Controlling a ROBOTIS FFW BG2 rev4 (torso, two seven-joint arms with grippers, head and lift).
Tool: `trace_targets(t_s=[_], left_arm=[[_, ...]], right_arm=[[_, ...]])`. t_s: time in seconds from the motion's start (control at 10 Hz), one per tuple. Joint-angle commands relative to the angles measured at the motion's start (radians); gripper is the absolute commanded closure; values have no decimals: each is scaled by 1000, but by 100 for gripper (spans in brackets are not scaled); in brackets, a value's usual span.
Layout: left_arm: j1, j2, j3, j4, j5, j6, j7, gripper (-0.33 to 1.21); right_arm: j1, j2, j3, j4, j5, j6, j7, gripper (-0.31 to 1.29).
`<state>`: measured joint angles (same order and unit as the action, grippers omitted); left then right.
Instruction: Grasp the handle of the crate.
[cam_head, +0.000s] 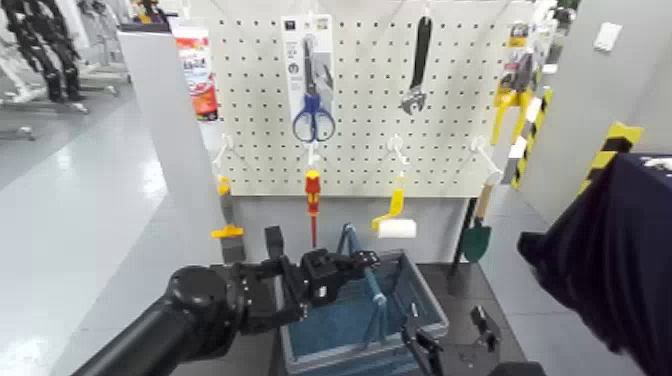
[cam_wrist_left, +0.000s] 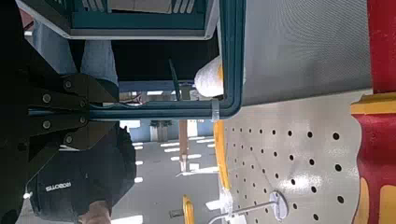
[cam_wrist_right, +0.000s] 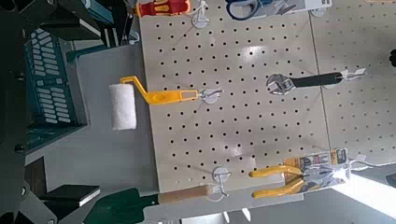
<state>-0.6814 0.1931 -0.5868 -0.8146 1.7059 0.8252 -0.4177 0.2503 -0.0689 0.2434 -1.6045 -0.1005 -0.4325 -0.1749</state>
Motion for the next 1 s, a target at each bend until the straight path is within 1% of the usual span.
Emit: trace_targets(t_s=[0.1,0.5,1.0], left_arm=[[16,0,7,-5,0,2,-3,118],[59,11,39,-64,-2,25,2,118],[158,54,105,-248,-2,74,42,118]], right_arm=[[3,1,-3,0,1,0,0,14],[7,1,-10,-2,2,0,-2,14],[17,4,-21,-3,10,3,-6,14]])
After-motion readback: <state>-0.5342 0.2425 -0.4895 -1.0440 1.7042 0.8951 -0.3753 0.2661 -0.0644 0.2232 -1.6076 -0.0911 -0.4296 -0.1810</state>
